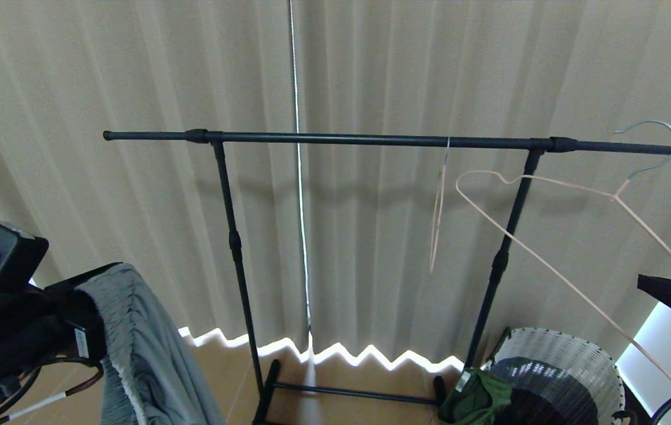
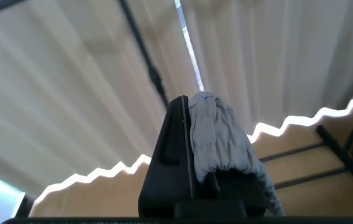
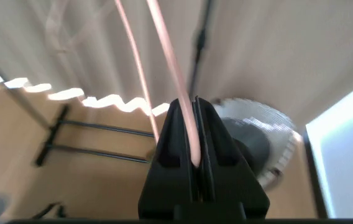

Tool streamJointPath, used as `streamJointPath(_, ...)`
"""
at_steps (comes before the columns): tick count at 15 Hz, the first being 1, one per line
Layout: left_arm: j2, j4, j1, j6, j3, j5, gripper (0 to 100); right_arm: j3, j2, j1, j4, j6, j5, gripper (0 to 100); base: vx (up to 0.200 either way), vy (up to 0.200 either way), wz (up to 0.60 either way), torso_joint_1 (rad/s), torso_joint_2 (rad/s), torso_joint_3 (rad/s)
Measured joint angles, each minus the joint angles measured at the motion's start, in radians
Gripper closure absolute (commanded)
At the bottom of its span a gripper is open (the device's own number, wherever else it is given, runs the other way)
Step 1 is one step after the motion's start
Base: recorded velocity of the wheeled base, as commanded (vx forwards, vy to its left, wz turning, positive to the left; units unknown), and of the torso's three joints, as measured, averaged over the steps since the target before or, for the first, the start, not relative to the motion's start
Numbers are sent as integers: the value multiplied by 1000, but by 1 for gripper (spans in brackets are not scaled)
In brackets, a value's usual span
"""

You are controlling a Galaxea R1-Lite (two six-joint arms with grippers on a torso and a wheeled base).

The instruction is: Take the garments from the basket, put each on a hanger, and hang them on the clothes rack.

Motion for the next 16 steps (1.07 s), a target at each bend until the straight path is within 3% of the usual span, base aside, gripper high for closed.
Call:
streamJointPath(4, 77, 136, -65, -17, -177, 11, 100, -22, 5, 75, 2, -1, 40, 100, 0, 0, 0, 0, 0, 0)
streamJointPath(7, 185, 257, -133, -93, -391, 97, 100, -28, 36, 181, 2, -1, 41, 100, 0, 0, 0, 0, 0, 0)
streamJointPath(9, 281, 286, -176, -161, -530, 190, 100, -29, 67, 257, 2, 17, 41, 100, 0, 0, 0, 0, 0, 0)
streamJointPath(12, 427, 298, -209, -203, -688, 307, 100, -39, 100, 411, 5, 124, 39, 100, 0, 0, 0, 0, 0, 0)
streamJointPath(16, 544, 299, -231, -206, -780, 413, 100, -46, 111, 577, 12, 179, 39, 100, 0, 0, 0, 0, 0, 0)
